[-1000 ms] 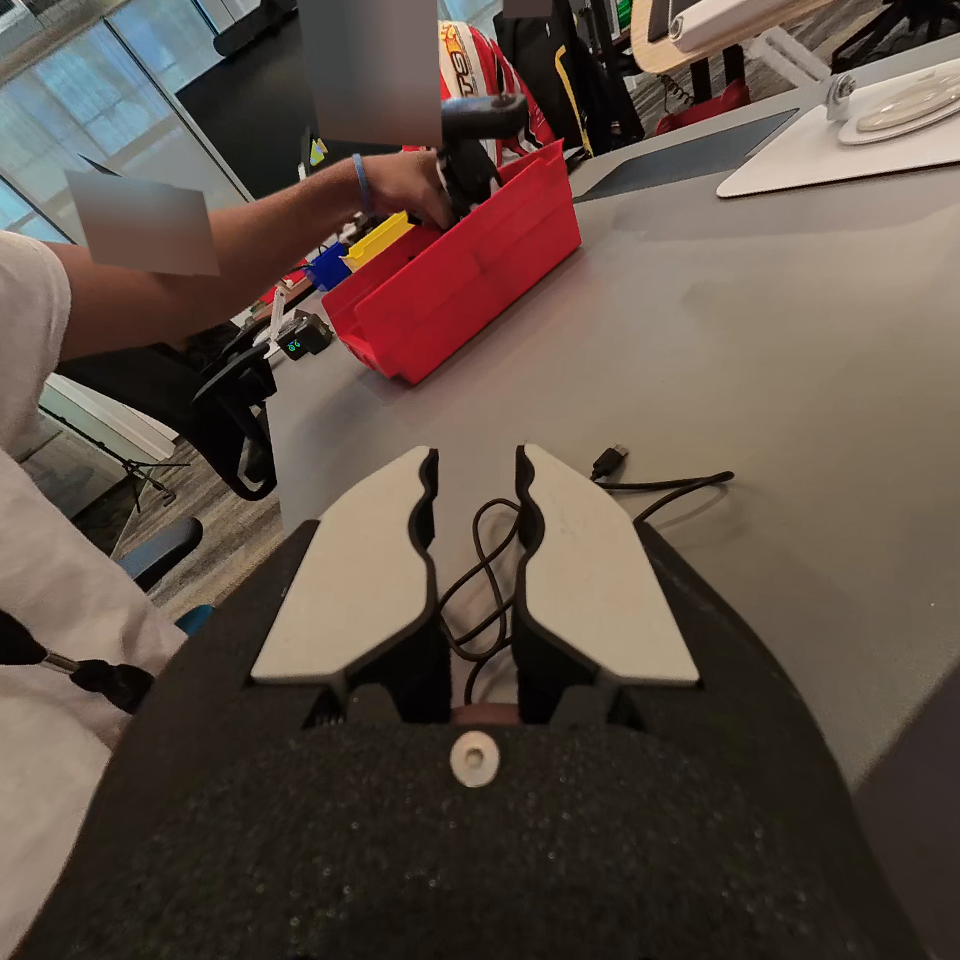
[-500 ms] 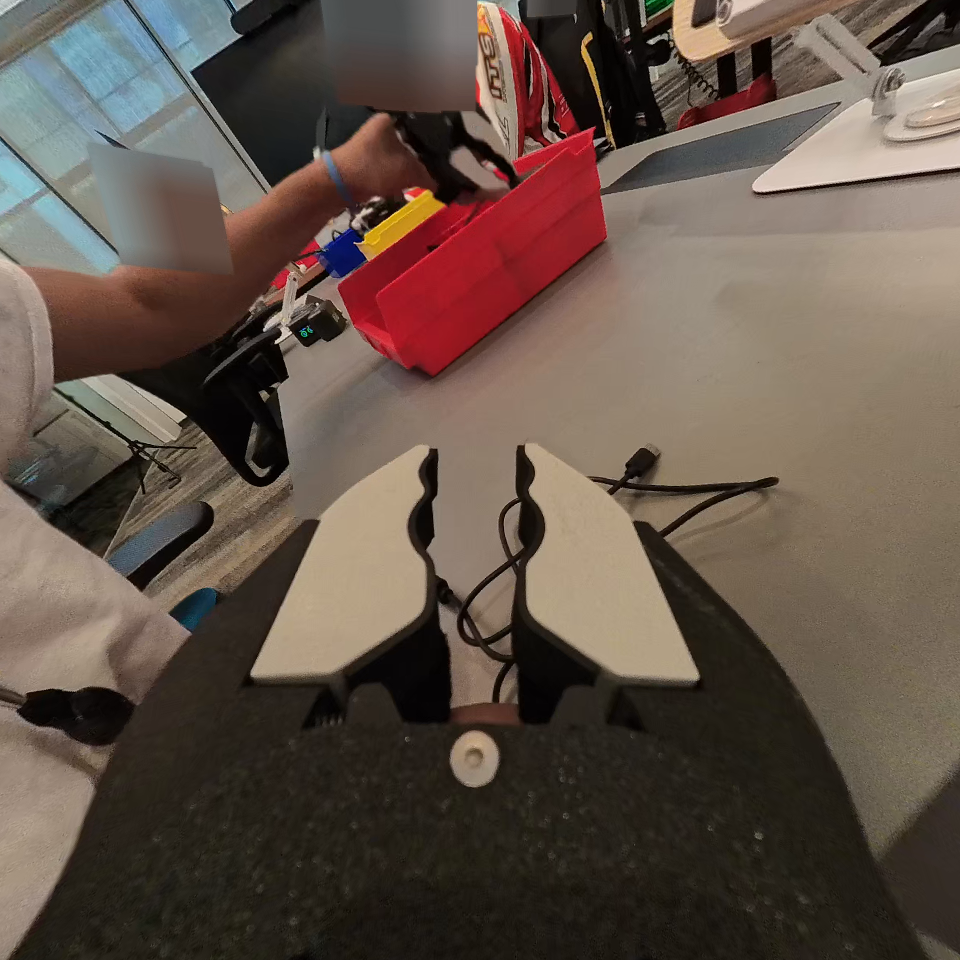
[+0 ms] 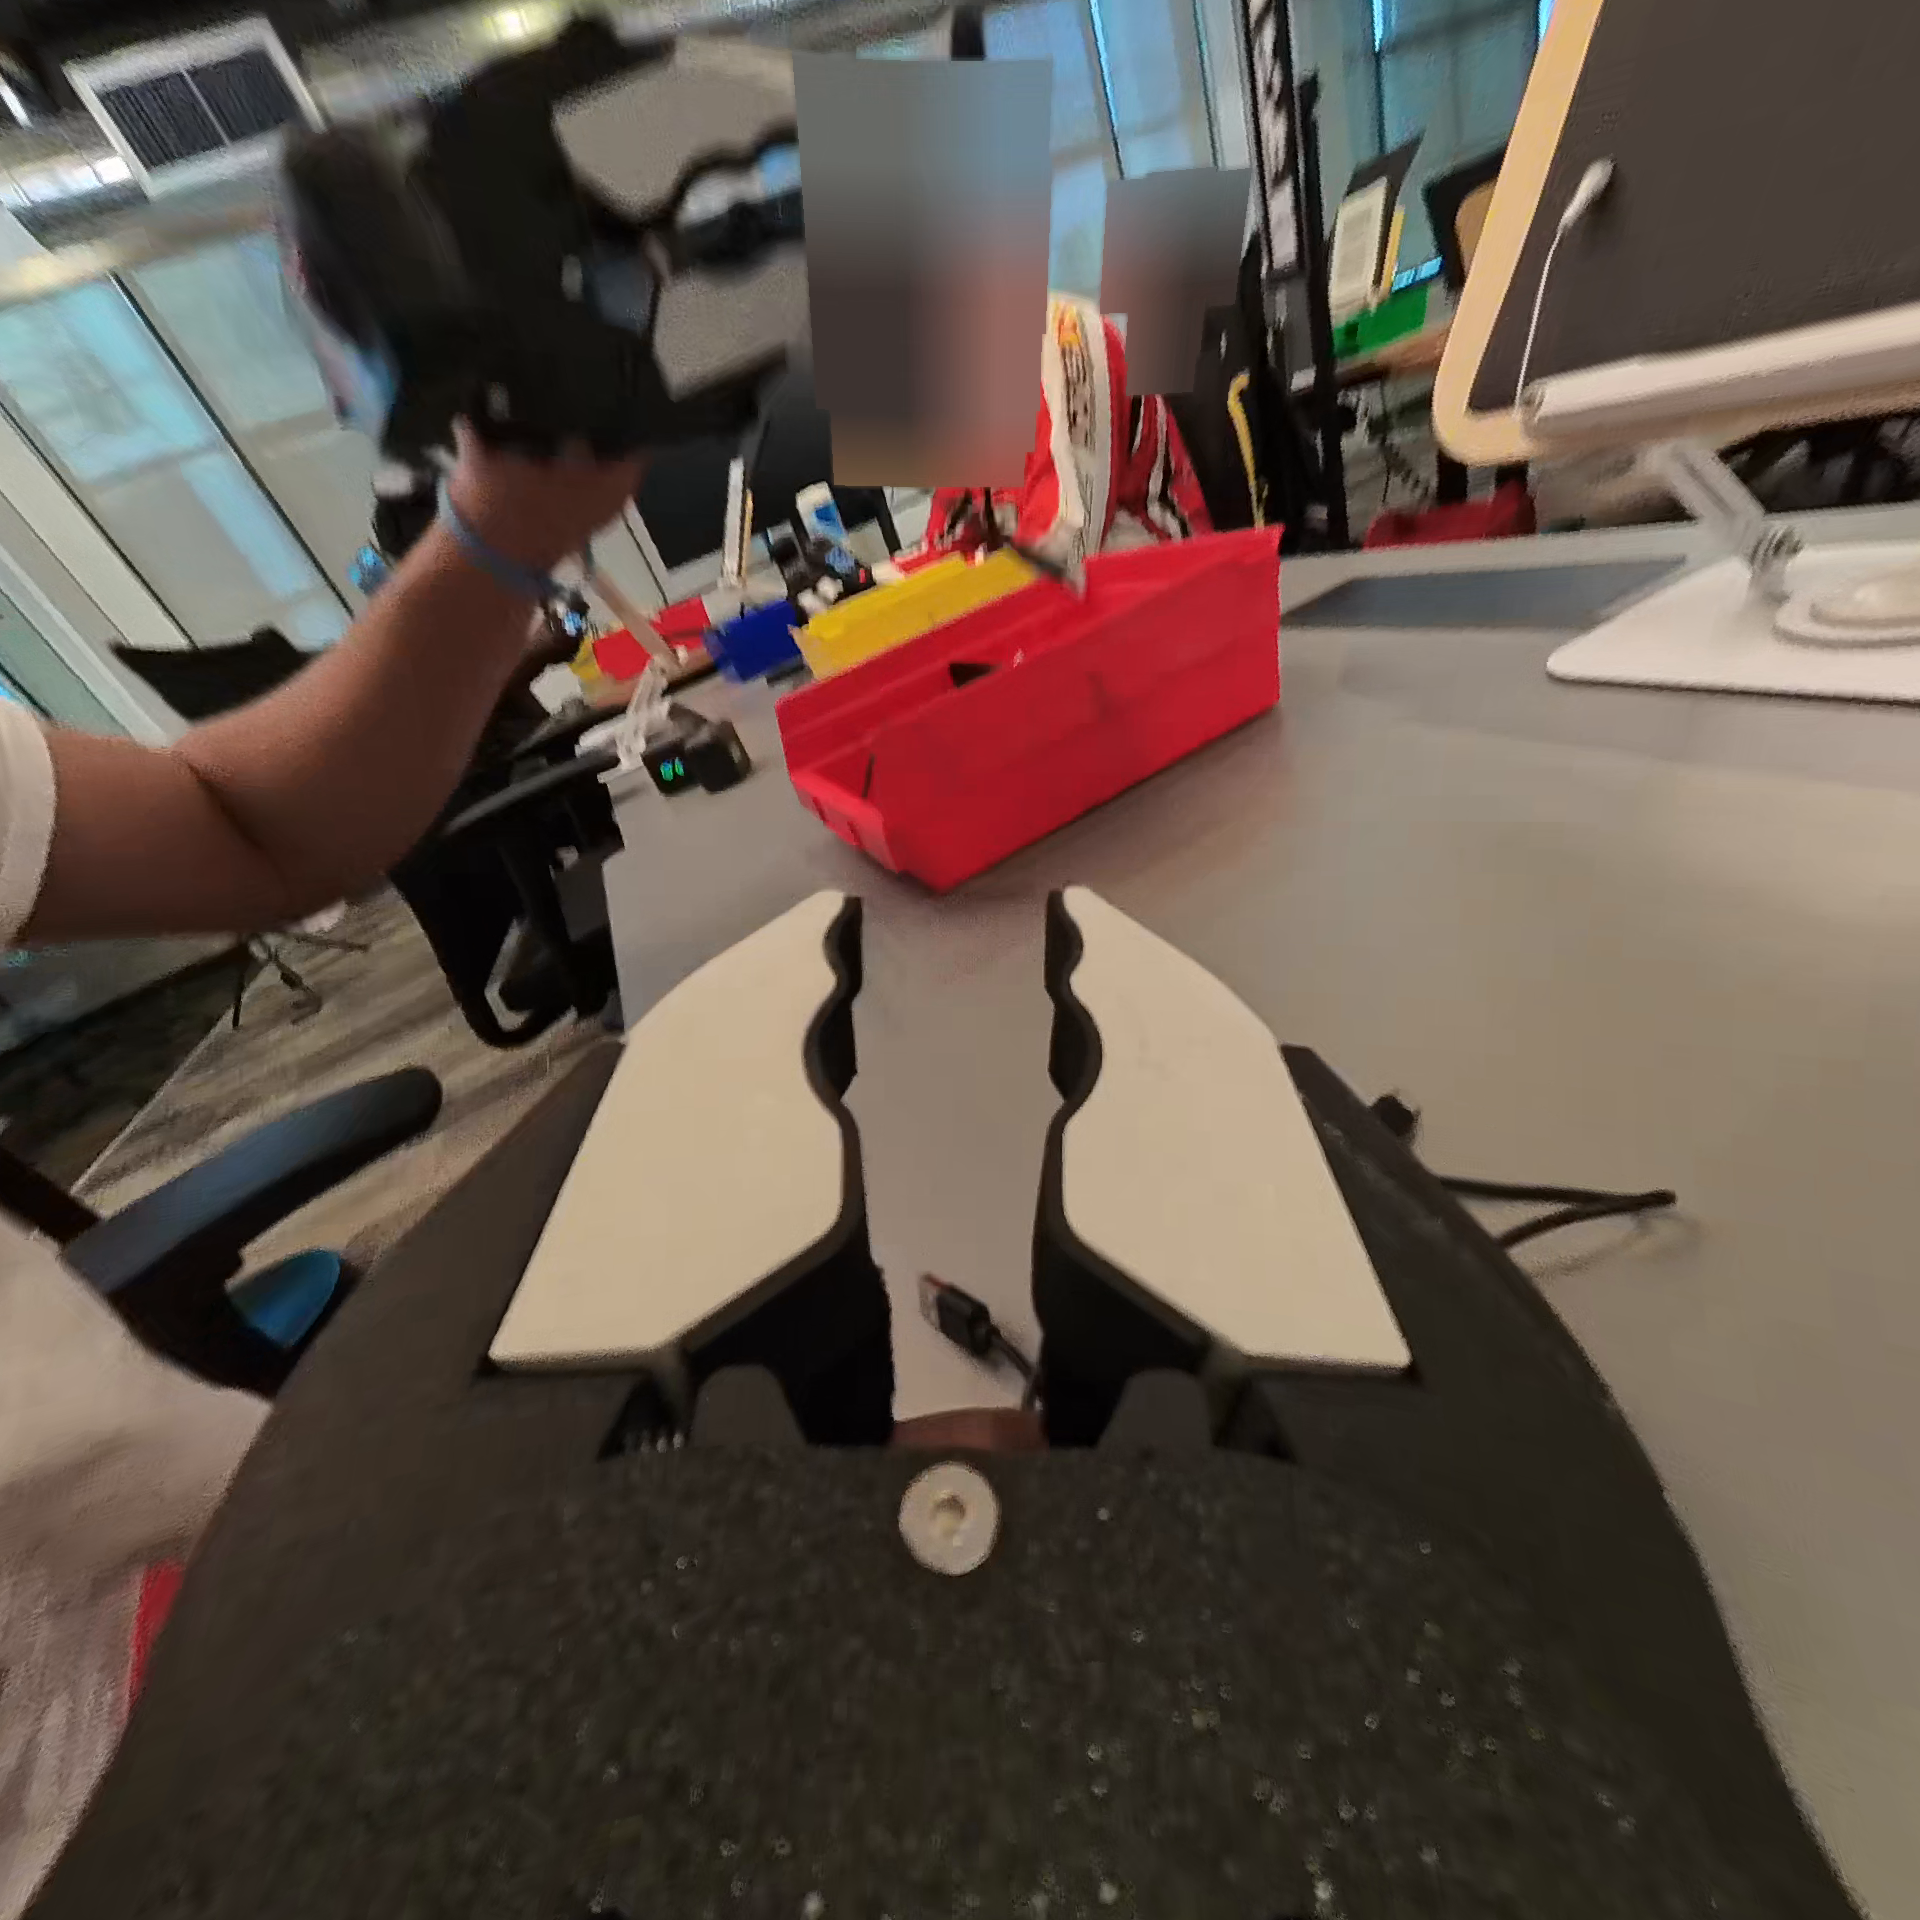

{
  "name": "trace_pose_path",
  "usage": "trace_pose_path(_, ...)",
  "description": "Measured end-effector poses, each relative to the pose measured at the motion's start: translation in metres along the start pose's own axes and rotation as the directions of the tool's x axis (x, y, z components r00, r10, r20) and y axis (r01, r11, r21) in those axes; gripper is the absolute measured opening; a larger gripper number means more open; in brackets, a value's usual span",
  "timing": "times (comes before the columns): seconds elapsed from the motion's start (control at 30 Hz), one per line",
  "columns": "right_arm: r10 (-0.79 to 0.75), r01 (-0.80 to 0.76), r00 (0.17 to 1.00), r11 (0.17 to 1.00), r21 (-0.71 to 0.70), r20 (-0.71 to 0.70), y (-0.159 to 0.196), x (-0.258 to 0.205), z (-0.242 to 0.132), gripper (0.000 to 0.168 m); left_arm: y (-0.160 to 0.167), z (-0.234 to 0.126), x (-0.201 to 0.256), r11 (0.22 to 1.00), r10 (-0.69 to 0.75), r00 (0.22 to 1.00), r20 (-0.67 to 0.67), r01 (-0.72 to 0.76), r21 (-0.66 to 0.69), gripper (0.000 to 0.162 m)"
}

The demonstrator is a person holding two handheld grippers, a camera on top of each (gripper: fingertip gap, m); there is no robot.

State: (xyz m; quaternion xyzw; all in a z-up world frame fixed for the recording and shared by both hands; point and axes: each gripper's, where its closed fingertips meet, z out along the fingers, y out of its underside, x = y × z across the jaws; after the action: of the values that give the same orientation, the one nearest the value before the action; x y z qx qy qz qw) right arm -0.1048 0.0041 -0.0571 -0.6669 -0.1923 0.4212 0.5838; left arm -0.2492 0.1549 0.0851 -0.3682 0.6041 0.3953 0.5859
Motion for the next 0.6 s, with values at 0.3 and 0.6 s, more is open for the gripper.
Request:
trace_pose_path(0.3,0.026,-0.024,1.0,0.983,0.181,-0.013,-0.03,-0.004,-0.02,0.037,-0.149,-0.054,0.092,0.975,-0.091,0.99,-0.112,0.111,0.193,0.022)
trace_pose_path(0.6,0.087,-0.089,0.996,0.993,0.078,0.034,-0.011,-0.006,-0.012,0.031,-0.193,-0.078,0.125,0.96,-0.108,0.989,-0.103,0.131,0.248,0.022)
